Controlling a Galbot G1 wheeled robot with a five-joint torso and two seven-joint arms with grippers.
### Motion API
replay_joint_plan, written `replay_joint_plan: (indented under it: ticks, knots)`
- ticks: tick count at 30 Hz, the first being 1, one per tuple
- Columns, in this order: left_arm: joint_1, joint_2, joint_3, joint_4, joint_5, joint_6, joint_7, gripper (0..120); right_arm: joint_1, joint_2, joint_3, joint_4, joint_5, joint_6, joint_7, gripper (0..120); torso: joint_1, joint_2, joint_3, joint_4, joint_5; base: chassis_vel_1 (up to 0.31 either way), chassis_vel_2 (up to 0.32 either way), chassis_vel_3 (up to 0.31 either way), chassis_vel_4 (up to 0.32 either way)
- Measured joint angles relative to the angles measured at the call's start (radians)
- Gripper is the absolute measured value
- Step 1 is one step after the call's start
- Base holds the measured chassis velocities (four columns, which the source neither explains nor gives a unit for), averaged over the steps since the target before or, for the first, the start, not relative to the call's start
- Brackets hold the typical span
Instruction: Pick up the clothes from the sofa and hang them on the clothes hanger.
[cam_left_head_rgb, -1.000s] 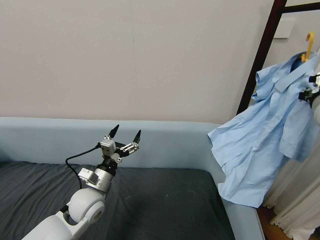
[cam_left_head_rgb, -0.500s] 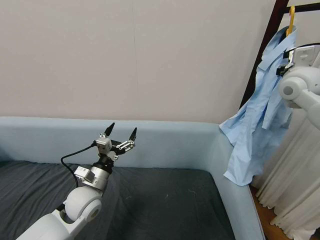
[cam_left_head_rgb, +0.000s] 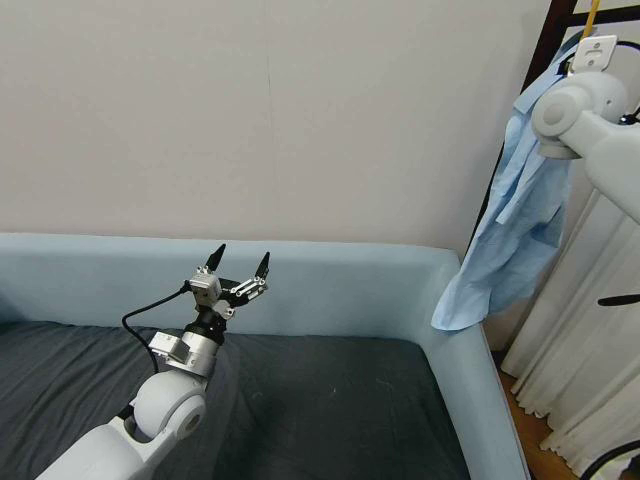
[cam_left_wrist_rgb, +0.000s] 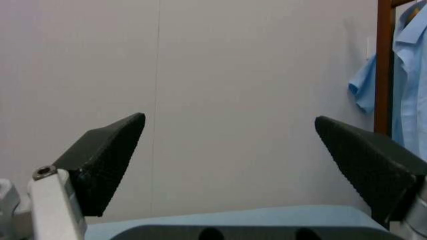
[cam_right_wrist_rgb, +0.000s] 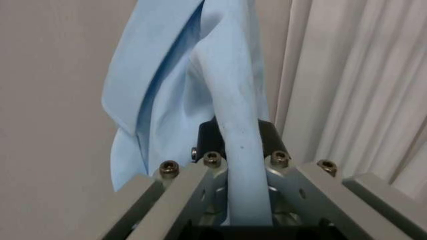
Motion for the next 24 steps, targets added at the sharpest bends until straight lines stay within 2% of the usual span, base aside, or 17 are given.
replay_joint_plan:
  ticks: [4, 9, 24]
  knots:
    - [0.001, 0.005, -0.003, -0.003, 0.0, -0.001, -0.006, 100, -0.001, 0.044, 0.047, -0.058, 0.001, 0.002, 0.005, 1, 0.0, 0.0, 0.0, 0.0001, -0.0001, 0.0, 0.0, 0.0, 0.0]
    - [0.003, 0.01, -0.004, -0.015, 0.001, -0.001, -0.014, 100, -0.008, 0.057, 0.079, -0.083, 0.013, 0.006, 0.013, 1, 0.0, 0.0, 0.0, 0.0001, 0.0, 0.0, 0.0, 0.0, 0.0]
    - [0.007, 0.003, -0.002, -0.034, 0.008, 0.011, -0.021, 100, -0.074, 0.026, 0.126, -0.065, 0.017, 0.019, 0.013, 1, 0.0, 0.0, 0.0, -0.0001, 0.0001, 0.0, 0.0, 0.0, 0.0]
